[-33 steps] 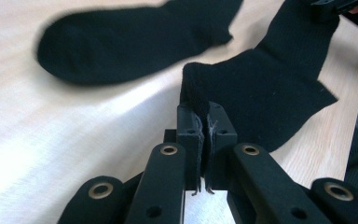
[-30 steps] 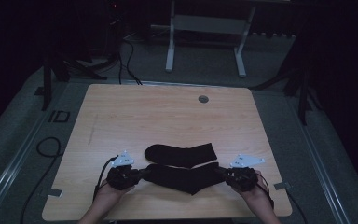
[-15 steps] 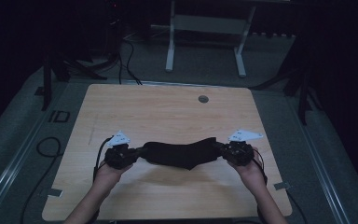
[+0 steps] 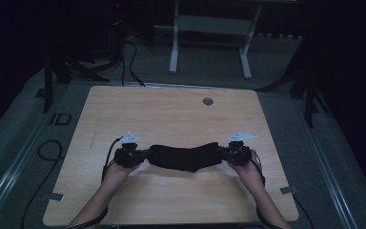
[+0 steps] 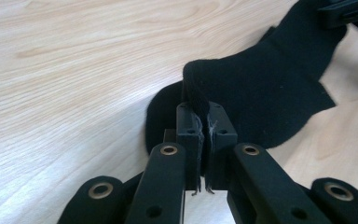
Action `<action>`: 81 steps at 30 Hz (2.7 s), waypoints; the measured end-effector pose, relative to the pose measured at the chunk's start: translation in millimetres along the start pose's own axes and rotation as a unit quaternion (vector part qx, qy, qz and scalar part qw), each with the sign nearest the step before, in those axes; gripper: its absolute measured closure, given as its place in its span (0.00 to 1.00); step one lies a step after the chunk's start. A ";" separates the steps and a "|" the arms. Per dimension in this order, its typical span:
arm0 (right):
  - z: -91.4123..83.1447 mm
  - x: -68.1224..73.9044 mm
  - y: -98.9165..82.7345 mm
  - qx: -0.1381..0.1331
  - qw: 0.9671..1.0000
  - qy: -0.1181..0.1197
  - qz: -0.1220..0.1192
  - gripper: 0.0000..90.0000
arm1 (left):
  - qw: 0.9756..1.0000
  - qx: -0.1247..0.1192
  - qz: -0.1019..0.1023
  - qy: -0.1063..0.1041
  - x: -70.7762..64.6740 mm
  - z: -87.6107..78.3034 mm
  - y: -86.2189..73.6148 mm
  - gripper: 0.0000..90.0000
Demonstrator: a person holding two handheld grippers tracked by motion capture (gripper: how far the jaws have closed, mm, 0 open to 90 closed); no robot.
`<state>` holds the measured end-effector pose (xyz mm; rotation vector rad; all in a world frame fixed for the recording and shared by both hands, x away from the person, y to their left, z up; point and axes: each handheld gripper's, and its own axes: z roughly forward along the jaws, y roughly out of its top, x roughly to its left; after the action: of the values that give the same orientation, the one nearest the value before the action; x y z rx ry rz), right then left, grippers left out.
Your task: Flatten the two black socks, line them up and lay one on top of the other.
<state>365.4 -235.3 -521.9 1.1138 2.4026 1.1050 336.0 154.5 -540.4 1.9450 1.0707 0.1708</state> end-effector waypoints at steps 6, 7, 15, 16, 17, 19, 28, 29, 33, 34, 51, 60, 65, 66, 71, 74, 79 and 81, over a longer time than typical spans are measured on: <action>17.5 -0.8 -7.6 0.020 1.000 -0.006 -0.003 0.93 | 1.000 0.018 -0.010 0.008 10.1 11.3 -9.0 0.96; 19.5 -0.9 -9.0 0.024 1.000 -0.008 -0.003 0.92 | 1.000 0.020 -0.009 0.008 11.5 12.9 -10.7 0.96; 28.5 -3.6 -18.7 0.027 1.000 -0.006 0.003 0.91 | 0.999 0.039 -0.016 0.019 17.3 23.3 -12.9 0.96; 28.5 -3.6 -18.7 0.027 1.000 -0.006 0.003 0.91 | 0.999 0.039 -0.016 0.019 17.3 23.3 -12.9 0.96; 28.8 -3.7 -19.0 0.027 1.000 -0.005 0.002 0.91 | 0.999 0.038 -0.018 0.020 17.7 24.0 -13.1 0.96; 28.8 -4.6 -19.7 0.025 1.000 -0.002 0.006 0.91 | 0.999 0.038 -0.012 0.022 16.8 24.4 -13.1 0.96; 26.4 -7.2 -18.7 0.021 1.000 0.008 0.016 0.75 | 1.000 0.018 -0.008 0.003 15.4 15.4 -13.7 0.81; 23.7 -7.9 -17.7 0.017 1.000 0.009 0.019 0.71 | 1.000 0.011 -0.008 0.003 15.2 13.1 -13.8 0.74; 11.1 -11.6 -12.6 -0.004 1.000 0.003 0.025 0.65 | 1.000 -0.017 -0.011 0.008 16.9 -1.0 -14.3 0.60; 4.9 -13.8 -10.0 -0.011 1.000 -0.003 0.022 0.64 | 0.999 -0.029 -0.009 0.018 17.2 -7.5 -15.1 0.55; -19.4 -8.7 -24.8 -0.029 0.999 0.041 0.003 0.17 | 0.992 -0.100 0.035 0.072 -5.8 -20.5 -37.3 0.08; -27.9 -11.3 -39.7 -0.064 0.997 0.016 -0.027 0.14 | 0.986 -0.131 0.052 0.087 -12.0 -36.2 -52.1 0.03; -31.3 -17.0 -50.4 -0.068 0.997 0.005 -0.026 0.14 | 0.985 -0.136 0.047 0.095 -7.6 -44.6 -58.8 0.03; -32.9 -19.5 -54.6 -0.071 0.997 0.000 -0.024 0.14 | 0.985 -0.136 0.047 0.095 -6.4 -46.0 -60.1 0.03; -36.3 -28.4 -63.2 -0.071 0.997 -0.017 -0.021 0.15 | 0.983 -0.137 0.045 0.112 1.1 -54.3 -66.9 0.03; -39.2 -32.7 -67.8 -0.070 0.997 -0.024 -0.015 0.14 | 0.982 -0.133 0.050 0.122 4.5 -58.2 -71.1 0.03; -43.0 -37.0 -72.1 -0.069 0.997 -0.032 -0.007 0.14 | 0.981 -0.128 0.056 0.138 9.0 -67.4 -79.7 0.03; -49.6 -44.1 -77.4 -0.070 0.997 -0.043 0.005 0.15 | 0.981 -0.127 0.053 0.138 11.3 -71.5 -83.3 0.03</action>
<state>327.7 -326.2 -548.6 1.1054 2.2191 1.1824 256.8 227.9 -563.2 1.7800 1.0634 0.6213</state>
